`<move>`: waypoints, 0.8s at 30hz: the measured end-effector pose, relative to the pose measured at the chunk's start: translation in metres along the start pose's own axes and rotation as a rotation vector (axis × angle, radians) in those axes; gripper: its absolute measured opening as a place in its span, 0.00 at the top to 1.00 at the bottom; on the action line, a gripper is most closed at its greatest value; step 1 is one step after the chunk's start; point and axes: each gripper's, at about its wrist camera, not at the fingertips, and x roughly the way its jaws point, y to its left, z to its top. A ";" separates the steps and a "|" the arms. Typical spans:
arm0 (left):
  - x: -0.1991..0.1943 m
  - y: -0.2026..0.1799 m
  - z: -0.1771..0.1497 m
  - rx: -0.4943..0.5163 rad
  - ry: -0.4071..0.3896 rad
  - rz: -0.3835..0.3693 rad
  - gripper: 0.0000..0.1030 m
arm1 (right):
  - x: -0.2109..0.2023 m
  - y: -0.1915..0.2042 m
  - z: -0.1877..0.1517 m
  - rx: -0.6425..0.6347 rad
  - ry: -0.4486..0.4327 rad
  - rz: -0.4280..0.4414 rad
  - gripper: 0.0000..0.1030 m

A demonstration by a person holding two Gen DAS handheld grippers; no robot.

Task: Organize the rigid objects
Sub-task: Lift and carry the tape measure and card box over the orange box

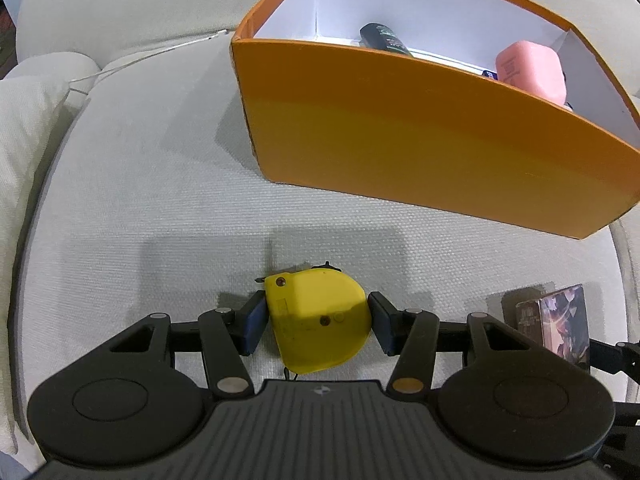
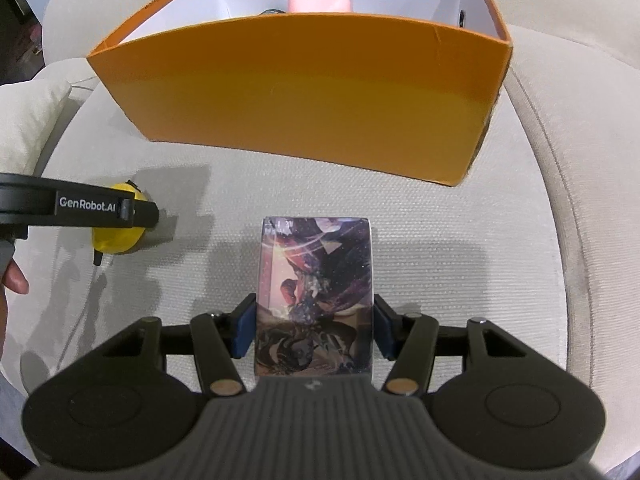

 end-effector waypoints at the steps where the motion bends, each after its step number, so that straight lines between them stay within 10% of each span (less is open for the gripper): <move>1: -0.002 0.000 0.000 0.000 -0.002 -0.002 0.40 | -0.001 0.001 0.000 -0.001 -0.003 -0.001 0.42; 24: -0.114 0.002 0.042 0.006 -0.278 -0.171 0.40 | -0.117 -0.024 0.054 0.062 -0.283 0.155 0.42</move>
